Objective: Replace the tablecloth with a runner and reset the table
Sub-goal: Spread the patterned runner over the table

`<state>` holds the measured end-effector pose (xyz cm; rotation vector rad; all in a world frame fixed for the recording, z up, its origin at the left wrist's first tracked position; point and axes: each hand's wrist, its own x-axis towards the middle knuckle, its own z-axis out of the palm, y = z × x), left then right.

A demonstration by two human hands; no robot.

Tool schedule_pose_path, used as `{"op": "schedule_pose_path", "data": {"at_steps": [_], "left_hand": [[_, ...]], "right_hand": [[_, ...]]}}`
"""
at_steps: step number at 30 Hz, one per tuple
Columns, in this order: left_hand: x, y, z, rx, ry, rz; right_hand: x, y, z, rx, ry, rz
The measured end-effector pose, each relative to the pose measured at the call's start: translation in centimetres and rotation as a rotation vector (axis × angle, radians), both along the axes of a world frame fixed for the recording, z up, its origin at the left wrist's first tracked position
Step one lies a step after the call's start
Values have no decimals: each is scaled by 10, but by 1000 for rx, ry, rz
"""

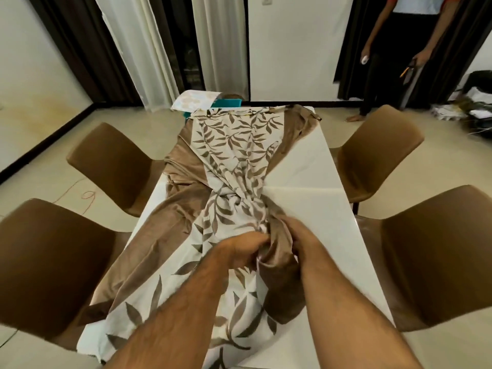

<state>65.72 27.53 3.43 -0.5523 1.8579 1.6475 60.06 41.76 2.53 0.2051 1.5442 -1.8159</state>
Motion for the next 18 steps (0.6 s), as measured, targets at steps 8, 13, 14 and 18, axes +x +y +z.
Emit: {"op": "schedule_pose_path", "data": {"at_steps": [8,13,14,18], "left_hand": [[31,-73,-61,-675,65,124],[79,-86,-121,-940,-99,-119],[91,-88,-127,-951,-142,-123],[127,-100,-150,-939,-303,-234]], "right_hand": [[-87,56,45,147,429,-897],[-64,99,-24,726,315,-955],[-53,110,-39,781,237,-928],[-11,111,-67,1279,125,-633]]}}
